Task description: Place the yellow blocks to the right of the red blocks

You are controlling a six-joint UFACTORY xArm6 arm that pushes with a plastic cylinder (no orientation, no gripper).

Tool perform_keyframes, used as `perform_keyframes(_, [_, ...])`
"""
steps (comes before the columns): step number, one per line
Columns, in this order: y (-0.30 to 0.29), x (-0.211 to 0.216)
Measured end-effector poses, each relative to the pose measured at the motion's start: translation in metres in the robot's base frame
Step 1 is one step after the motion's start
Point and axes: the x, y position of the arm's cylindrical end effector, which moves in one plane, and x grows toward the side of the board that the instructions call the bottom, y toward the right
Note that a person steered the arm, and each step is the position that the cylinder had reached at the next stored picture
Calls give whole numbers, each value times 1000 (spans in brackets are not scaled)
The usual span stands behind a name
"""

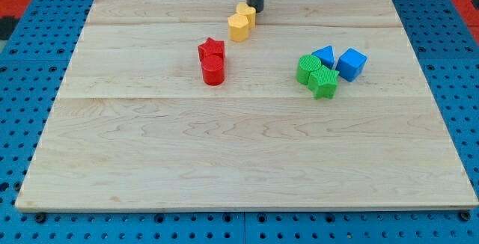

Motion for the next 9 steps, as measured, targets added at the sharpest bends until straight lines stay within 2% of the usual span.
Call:
perform_keyframes(1, [-20,-20])
perform_keyframes(3, [-28,77])
perform_keyframes(4, [-43,107])
perform_keyframes(5, [-46,98])
perform_keyframes(6, [-53,41])
perform_keyframes(7, [-20,-1])
perform_keyframes(8, [23,23])
perform_keyframes(9, [2,64])
